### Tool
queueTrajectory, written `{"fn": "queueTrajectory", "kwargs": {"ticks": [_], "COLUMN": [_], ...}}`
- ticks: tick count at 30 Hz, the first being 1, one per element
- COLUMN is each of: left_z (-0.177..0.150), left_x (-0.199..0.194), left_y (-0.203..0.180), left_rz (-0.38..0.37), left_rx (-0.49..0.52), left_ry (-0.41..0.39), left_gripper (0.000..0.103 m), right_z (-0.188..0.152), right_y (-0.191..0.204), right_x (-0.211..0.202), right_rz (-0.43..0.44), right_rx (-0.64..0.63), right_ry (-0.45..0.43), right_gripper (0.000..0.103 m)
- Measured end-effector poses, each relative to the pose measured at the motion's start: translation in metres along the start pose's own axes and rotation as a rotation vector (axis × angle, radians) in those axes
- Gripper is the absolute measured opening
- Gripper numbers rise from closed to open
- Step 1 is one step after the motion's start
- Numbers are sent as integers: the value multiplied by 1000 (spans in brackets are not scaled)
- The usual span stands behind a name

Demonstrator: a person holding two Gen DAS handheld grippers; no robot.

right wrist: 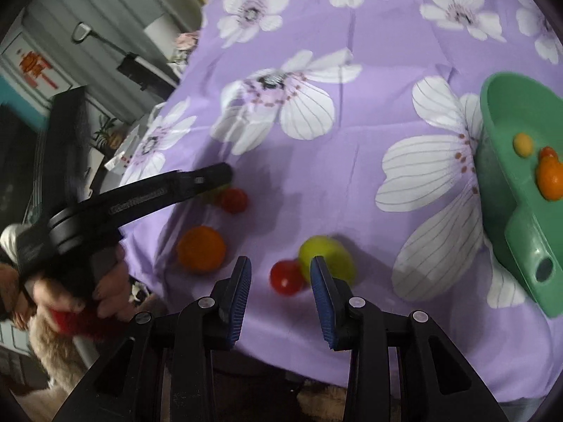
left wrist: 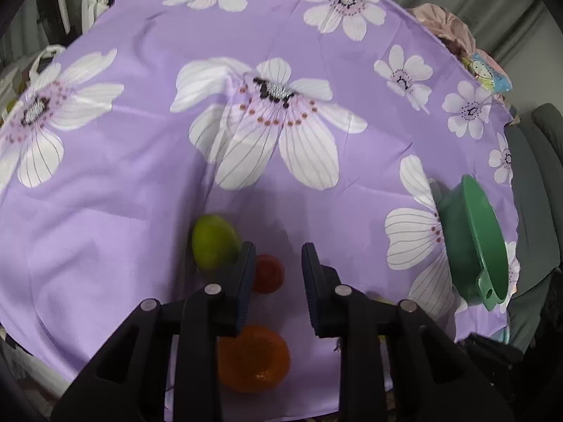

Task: Organize fruits
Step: 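Grasp a red cherry tomato with the right gripper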

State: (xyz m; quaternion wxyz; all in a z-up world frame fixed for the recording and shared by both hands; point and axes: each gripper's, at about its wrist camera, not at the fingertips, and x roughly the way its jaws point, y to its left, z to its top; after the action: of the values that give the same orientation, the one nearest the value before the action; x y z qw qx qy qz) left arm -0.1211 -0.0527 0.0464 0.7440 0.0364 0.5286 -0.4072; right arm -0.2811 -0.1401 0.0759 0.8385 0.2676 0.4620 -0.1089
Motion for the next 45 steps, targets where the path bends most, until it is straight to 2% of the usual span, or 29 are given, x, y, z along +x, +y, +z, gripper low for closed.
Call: {"fn": "queueTrajectory", "kwargs": {"ticks": [4, 7, 14, 20, 25, 28, 32, 39, 45], "left_z": [-1, -3, -2, -2, -3, -3, -4, -4, -2], "left_x": [7, 9, 17, 24, 24, 24, 24, 8, -20], "left_y": [1, -2, 1, 2, 1, 0, -4, -14, -28], "left_rz": [9, 34, 23, 20, 27, 34, 46, 39, 49], "left_rx": [-11, 7, -5, -16, -12, -2, 23, 50, 60], "left_ry": [30, 33, 43, 68, 60, 55, 43, -46, -168], "left_gripper": [25, 25, 26, 29, 29, 28, 28, 28, 28], "right_z": [-7, -5, -5, -5, -5, -6, -4, -4, 9], "right_y": [3, 4, 0, -3, -3, -4, -7, -11, -16], "right_x": [7, 18, 33, 45, 47, 47, 47, 32, 6], "right_rz": [6, -80, -146, -151, -167, -159, -141, -102, -92], "right_rx": [-7, -8, -1, -3, -12, -10, 0, 29, 66], "right_ry": [21, 24, 31, 43, 15, 10, -2, -36, -100], "right_gripper": [38, 38, 38, 38, 37, 30, 29, 29, 29]}}
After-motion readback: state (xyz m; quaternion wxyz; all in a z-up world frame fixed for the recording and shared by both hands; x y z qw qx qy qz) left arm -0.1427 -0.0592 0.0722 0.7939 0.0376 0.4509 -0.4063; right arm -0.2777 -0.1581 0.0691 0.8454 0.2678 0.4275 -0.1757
